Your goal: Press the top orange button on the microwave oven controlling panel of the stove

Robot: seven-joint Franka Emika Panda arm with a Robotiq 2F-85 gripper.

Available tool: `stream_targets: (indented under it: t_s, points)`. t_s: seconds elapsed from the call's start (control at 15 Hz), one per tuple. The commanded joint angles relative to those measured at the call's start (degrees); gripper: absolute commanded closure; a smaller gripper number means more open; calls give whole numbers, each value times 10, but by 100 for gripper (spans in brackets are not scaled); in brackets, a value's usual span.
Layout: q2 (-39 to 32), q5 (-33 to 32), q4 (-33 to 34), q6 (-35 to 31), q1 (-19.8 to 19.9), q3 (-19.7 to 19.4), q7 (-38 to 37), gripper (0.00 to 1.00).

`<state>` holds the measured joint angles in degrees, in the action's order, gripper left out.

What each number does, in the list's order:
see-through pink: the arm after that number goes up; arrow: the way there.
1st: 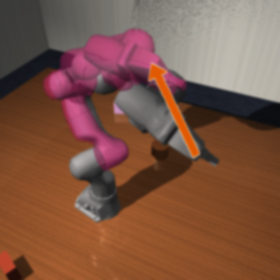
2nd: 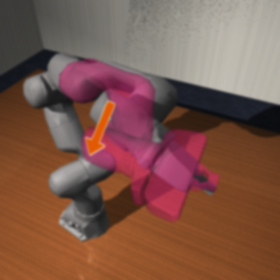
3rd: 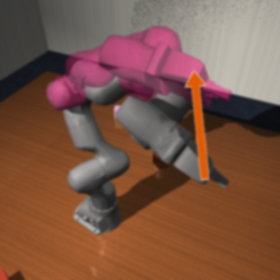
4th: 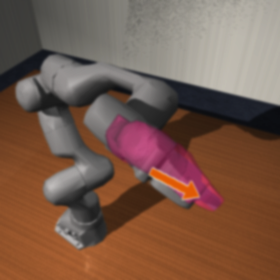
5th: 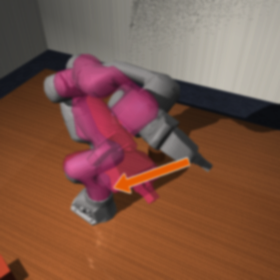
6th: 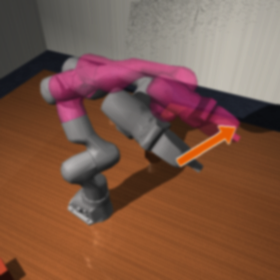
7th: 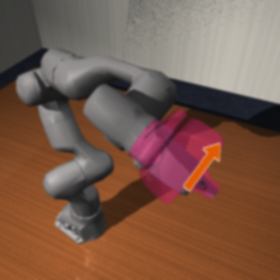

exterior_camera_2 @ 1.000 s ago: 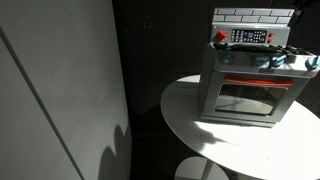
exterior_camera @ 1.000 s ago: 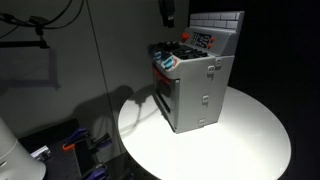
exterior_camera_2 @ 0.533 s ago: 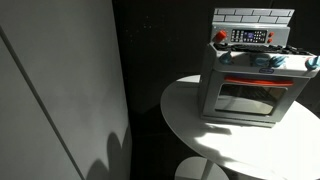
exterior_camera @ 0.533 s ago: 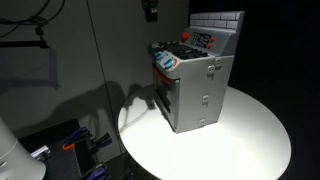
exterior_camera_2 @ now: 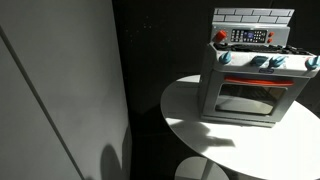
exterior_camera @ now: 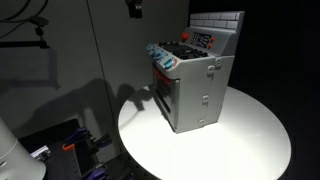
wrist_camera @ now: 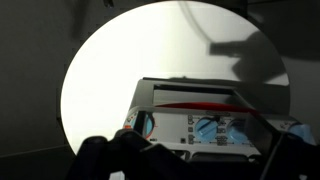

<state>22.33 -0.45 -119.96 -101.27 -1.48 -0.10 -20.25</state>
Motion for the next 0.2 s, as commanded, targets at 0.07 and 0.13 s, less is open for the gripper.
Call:
stream_targets:
  t_s: [0.07, 0.13]
  points:
    - [2, 5, -2, 1, 15, 12, 7, 0]
    - [2, 5, -2, 1, 15, 12, 7, 0]
